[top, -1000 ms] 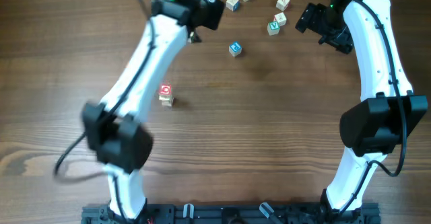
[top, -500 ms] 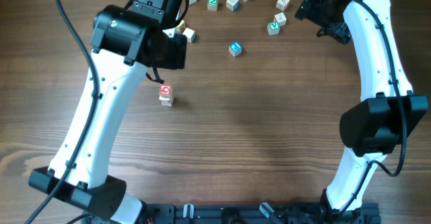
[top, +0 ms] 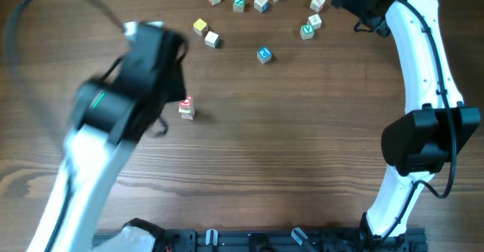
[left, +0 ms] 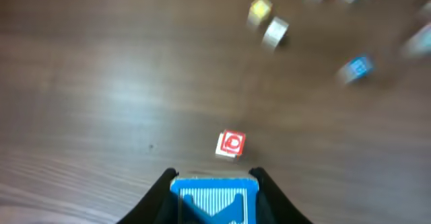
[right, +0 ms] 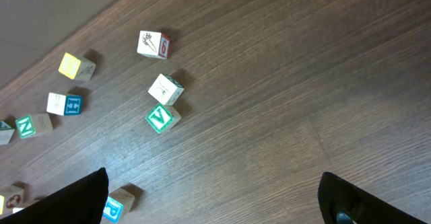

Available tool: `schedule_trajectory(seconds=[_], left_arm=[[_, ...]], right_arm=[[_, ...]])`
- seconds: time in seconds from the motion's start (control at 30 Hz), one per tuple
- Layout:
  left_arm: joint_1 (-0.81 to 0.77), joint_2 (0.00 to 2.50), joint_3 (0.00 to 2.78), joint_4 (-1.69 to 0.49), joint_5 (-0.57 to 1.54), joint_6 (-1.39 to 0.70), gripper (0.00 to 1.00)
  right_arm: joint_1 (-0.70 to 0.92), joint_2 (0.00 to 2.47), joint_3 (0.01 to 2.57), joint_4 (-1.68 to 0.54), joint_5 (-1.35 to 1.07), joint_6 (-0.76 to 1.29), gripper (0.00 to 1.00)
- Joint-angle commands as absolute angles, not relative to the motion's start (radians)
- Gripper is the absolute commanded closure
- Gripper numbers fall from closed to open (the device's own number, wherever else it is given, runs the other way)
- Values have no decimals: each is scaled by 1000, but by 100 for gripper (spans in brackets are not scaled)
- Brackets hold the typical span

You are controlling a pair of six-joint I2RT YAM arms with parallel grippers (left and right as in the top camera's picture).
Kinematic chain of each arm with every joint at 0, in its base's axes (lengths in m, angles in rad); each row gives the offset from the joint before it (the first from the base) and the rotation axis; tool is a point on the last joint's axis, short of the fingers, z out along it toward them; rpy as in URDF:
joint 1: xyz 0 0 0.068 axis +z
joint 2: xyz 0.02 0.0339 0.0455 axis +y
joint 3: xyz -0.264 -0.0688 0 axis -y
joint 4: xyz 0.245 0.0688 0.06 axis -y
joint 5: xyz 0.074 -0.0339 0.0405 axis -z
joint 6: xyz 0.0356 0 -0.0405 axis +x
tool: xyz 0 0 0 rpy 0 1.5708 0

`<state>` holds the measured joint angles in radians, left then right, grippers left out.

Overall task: Form a tower
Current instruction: 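Carry the blue-letter block with the left gripper over the stack, then lower the blue block onto the stack and open the left gripper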

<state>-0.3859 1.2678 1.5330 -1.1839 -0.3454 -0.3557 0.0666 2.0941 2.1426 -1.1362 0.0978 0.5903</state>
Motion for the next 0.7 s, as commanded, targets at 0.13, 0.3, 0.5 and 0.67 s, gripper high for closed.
schedule_trajectory(seconds=[0.13, 0.3, 0.5, 0.67], left_arm=[[-381, 1077, 1118, -812, -260, -306, 82], [-381, 1215, 1053, -692, -218, -184, 82], [-381, 1401, 1053, -643, -217, -117, 83], [-381, 1420, 1053, -638, -221, -60, 85]], right_arm=[[64, 2074, 2151, -1132, 105, 603, 0], [64, 2074, 2151, -1132, 105, 603, 0], [64, 2074, 2151, -1132, 105, 603, 0], [64, 2074, 2151, -1132, 105, 603, 0]])
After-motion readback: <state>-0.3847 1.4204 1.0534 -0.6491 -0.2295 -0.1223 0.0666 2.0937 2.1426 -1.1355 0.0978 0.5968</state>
